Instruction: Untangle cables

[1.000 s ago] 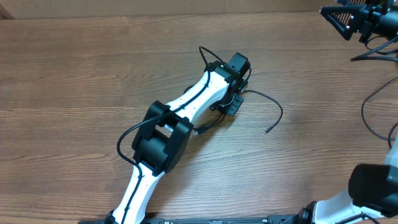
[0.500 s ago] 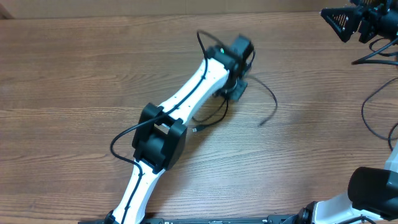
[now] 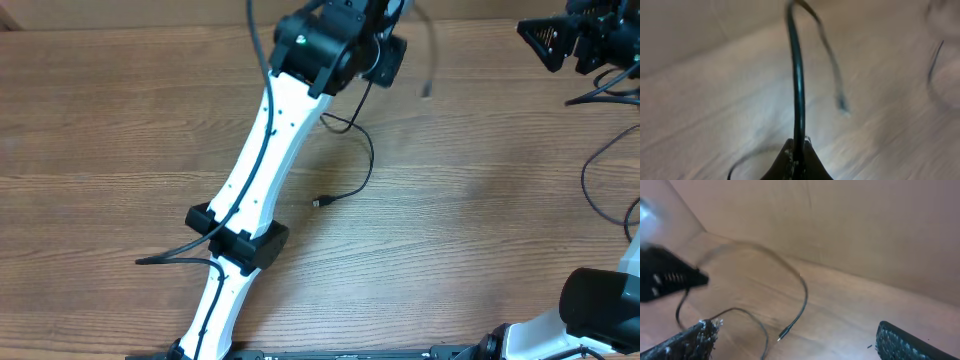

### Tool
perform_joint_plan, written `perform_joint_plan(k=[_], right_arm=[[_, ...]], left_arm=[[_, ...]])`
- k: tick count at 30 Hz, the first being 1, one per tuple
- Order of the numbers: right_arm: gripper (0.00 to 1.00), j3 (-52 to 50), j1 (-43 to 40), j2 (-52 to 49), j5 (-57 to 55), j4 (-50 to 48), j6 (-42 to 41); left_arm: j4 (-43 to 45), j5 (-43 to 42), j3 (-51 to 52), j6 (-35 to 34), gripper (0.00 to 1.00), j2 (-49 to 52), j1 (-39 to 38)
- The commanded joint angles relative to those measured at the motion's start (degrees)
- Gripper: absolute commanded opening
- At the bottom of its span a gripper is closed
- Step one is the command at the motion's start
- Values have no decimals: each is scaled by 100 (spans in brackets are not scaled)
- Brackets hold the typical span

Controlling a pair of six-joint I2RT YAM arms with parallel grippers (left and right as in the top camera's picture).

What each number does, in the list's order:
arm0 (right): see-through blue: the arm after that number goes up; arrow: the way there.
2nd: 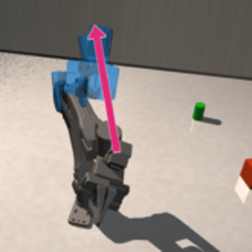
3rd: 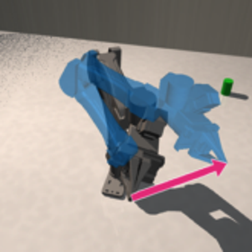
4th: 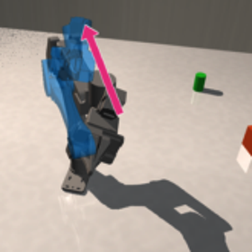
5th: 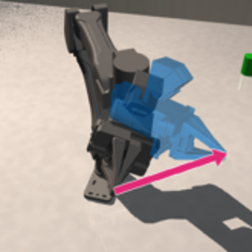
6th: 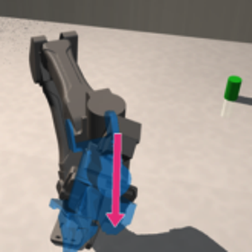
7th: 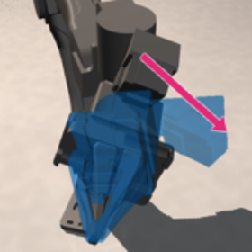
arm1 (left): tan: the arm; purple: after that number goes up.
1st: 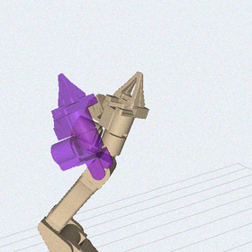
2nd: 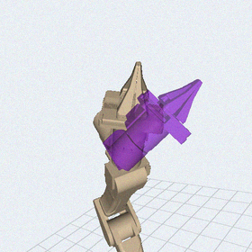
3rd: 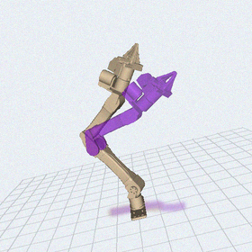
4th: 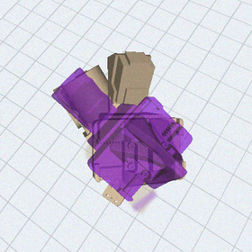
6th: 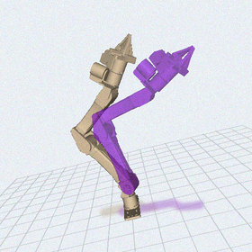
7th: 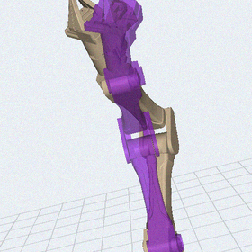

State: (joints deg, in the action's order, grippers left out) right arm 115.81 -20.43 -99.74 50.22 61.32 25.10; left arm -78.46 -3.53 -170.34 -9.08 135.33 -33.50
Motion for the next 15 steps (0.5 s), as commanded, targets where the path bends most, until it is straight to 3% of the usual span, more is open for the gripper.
perform_joint_plan(k=[1, 6, 9, 15], right_arm=[[100, 2, 24, -120, 264, 177, -2], [100, 0, 153, -328, 1045, 291, 109], [100, 0, 557, -380, 918, 337, 435], [100, 0, 1600, -411, 492, -46, 645]], left_arm=[[282, 378, -522, -796, 4, -68, 59], [1106, 413, -651, -1810, 4, -76, 216], [1432, 315, -651, -2485, 4, -76, 317], [1847, 188, -651, -2855, 4, -111, 348]])
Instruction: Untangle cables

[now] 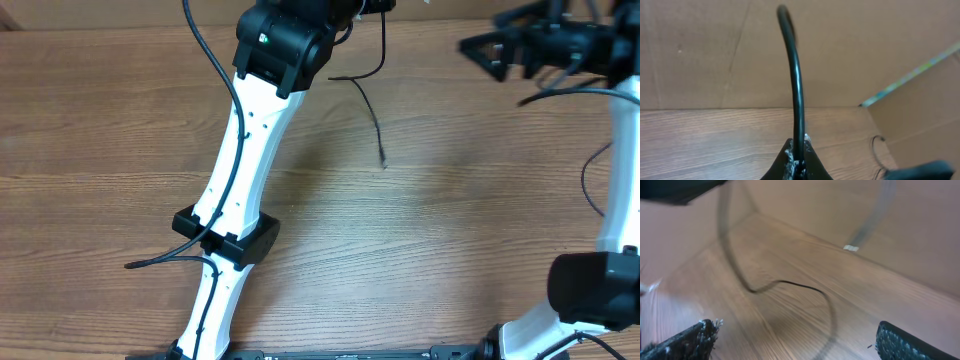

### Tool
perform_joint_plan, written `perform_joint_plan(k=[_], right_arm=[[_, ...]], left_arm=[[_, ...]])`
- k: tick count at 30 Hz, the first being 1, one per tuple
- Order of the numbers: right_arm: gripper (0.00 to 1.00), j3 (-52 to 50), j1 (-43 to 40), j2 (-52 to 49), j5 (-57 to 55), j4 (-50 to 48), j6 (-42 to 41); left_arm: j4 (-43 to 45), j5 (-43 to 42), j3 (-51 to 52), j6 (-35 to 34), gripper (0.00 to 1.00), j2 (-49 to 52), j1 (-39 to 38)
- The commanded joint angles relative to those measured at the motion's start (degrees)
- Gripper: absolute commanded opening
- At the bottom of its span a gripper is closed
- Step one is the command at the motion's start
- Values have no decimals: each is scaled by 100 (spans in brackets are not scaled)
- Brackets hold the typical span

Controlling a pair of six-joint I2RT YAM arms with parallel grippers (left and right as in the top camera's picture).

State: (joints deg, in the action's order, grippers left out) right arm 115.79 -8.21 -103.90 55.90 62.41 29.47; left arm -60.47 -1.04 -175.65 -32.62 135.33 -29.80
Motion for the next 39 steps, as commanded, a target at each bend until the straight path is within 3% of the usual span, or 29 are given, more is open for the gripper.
perform_joint_plan(k=[1, 8, 9, 12, 15, 16, 17, 18, 26, 27, 28, 29, 30, 31, 32, 33, 35, 39], right_arm=[[100, 2, 511, 2, -74, -275, 205], [99, 2, 1261, -321, -72, -1014, -269], [97, 2, 1333, -382, -76, -1045, -267], [74, 2, 1556, -573, -70, -1191, -269], [76, 2, 1694, -719, -57, -1447, -490], [69, 2, 1720, -737, -55, -1543, -581], [47, 2, 1746, -763, -55, -1679, -699], [4, 2, 1759, -774, -55, -1794, -815], [4, 4, 1585, -776, -367, -2083, -1064], [4, 4, 1506, -776, -450, -2081, -1067], [4, 4, 1384, -776, -503, -2081, -1064], [4, 4, 1261, -776, -511, -2081, -1064], [4, 4, 1119, -776, -509, -2079, -1067], [4, 4, 942, -776, -509, -2074, -1064], [4, 4, 778, -776, -509, -2061, -1064], [4, 4, 599, -776, -509, -2048, -1064], [4, 4, 208, -776, -509, -2022, -1064], [4, 9, -680, -776, -503, -2015, -1064]], left_arm=[[63, -44, -120, -540, 4, -129, -22], [238, 24, -120, -678, 4, -387, -22], [249, 66, -120, -675, 4, -433, -22], [243, 310, -120, -503, 4, -608, -20], [212, 533, -120, -278, 4, -756, -20], [199, 573, -120, -258, 4, -785, -20], [190, 592, -120, -201, 4, -826, -20], [177, 595, -120, -155, 4, -859, -20], [-144, 809, -120, 223, 6, -892, -9], [-173, 809, -120, 267, 13, -894, -2], [-208, 809, -120, 313, 31, -892, 2], [-234, 807, -120, 321, 42, -894, 15], [-256, 807, -120, 348, 45, -894, 17], [-291, 807, -120, 352, 55, -894, 17], [-323, 809, -120, 352, 78, -894, 17], [-363, 807, -120, 352, 93, -894, 17], [-448, 804, -120, 352, 100, -894, 17], [-638, 804, -120, 461, 100, -894, 17]])
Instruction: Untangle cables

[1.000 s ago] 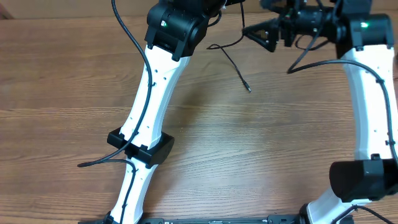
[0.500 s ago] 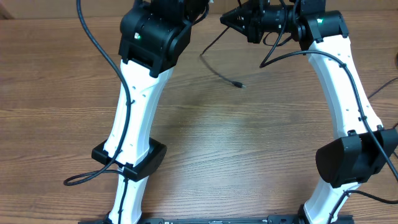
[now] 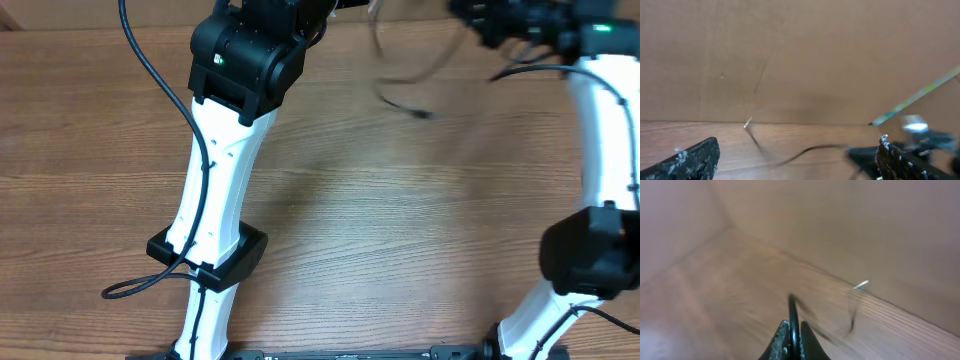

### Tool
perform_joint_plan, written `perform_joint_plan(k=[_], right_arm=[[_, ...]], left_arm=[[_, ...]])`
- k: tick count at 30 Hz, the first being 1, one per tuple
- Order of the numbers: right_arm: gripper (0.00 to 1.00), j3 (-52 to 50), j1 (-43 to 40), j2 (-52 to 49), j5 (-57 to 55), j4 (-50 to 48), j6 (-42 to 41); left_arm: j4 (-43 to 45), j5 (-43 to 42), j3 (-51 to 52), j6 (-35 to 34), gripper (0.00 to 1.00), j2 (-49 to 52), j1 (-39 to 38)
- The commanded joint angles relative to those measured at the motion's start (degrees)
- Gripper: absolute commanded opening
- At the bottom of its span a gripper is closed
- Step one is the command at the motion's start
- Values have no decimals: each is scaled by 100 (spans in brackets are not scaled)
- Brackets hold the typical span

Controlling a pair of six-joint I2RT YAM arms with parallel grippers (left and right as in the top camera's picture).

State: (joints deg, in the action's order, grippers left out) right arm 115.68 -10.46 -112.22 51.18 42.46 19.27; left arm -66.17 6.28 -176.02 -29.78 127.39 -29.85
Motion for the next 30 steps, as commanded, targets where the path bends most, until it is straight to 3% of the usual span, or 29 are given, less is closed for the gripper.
perform_joint_plan(k=[1, 9, 13, 14, 16, 18, 21, 30], right_arm=[[4, 22, -713, 57, -31, -20, -44], [4, 22, -2465, 57, -15, -234, -46], [4, 22, -3418, 57, -199, -636, -422], [10, 22, -3639, 57, -302, -756, -645], [66, 22, -4041, 57, -326, -942, -1099], [89, 22, -4360, 57, -98, -1110, -1471], [100, 35, -4682, 70, 839, -1255, -1521], [100, 245, -4586, 422, 1779, -1270, -1650]], left_arm=[[-118, 70, -83, 201, 100, -98, 22], [-568, 70, -83, 302, 99, -98, 22], [-951, 7, -83, 302, 98, -101, 22], [-1034, -17, -83, 302, 98, -98, 22], [-1113, -63, -83, 302, 99, -98, 20], [-1119, -170, -83, 302, 100, -101, 20], [-1117, -232, -83, 492, 100, -101, 20], [-1224, -365, -87, 1047, 90, -540, 22]])
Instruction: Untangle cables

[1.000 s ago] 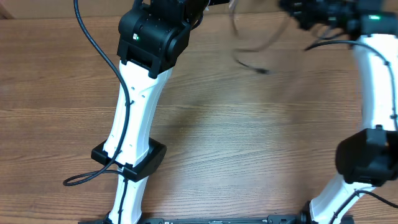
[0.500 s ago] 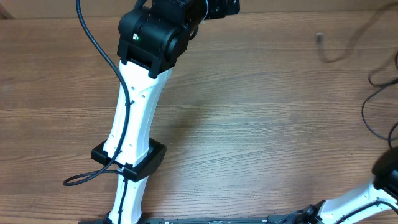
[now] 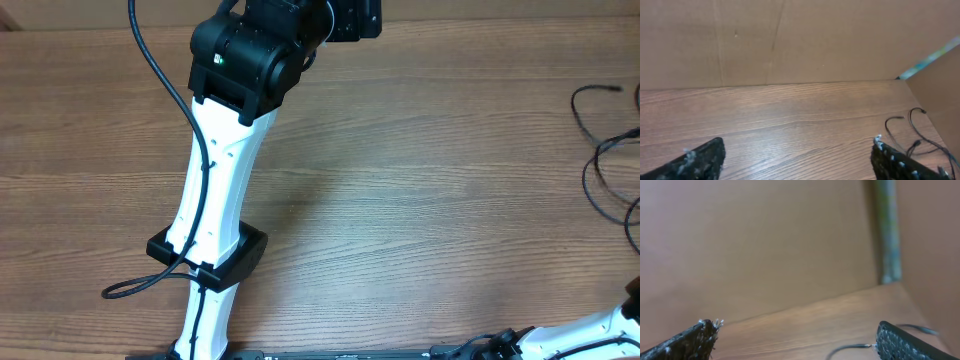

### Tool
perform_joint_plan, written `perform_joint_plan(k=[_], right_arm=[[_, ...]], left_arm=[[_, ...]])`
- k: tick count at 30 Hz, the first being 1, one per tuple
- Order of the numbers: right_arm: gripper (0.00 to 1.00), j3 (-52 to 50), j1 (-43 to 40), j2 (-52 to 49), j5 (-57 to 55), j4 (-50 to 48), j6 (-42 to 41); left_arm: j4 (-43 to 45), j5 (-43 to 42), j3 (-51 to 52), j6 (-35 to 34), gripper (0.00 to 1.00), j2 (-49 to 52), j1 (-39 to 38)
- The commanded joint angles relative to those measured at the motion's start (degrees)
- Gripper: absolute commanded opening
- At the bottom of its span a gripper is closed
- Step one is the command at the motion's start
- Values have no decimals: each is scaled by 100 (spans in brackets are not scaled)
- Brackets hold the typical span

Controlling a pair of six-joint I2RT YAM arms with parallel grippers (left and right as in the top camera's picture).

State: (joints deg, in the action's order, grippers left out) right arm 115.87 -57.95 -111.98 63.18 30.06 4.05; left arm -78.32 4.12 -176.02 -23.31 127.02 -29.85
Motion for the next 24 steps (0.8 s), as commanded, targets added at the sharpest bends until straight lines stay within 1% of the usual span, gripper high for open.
perform_joint_plan(k=[1, 4, 7, 12, 14, 15, 16, 18, 24], right_arm=[[100, 232, 216, 463, 632, -44, -129], [100, 234, 444, 802, 713, -24, -131], [100, 234, 684, 1182, 767, 11, -133], [100, 234, 1156, 1958, 874, 179, -367], [100, 232, 1370, 2352, 848, 476, -365], [100, 232, 1475, 2505, 800, 566, -365], [100, 232, 1596, 2669, 697, 660, -365], [100, 232, 1864, 2979, 398, 907, -365], [100, 232, 2717, 3866, -1154, 1692, -365]], left_arm=[[-39, -138, -87, 509, 89, -605, 20], [-282, -37, -87, 780, 90, -1012, 20], [-601, 181, -87, 833, 92, -1416, 22], [-1390, 1095, -87, 833, 92, -2052, 22], [-1845, 1648, -87, 785, 90, -2354, 22], [-1847, 1781, -72, 848, 88, -2465, 22], [-1847, 1725, -33, 990, 88, -2601, 22], [-1847, 1781, -33, 1023, 88, -2798, 22], [-1847, 1897, -33, 1049, 90, -3228, 22]])
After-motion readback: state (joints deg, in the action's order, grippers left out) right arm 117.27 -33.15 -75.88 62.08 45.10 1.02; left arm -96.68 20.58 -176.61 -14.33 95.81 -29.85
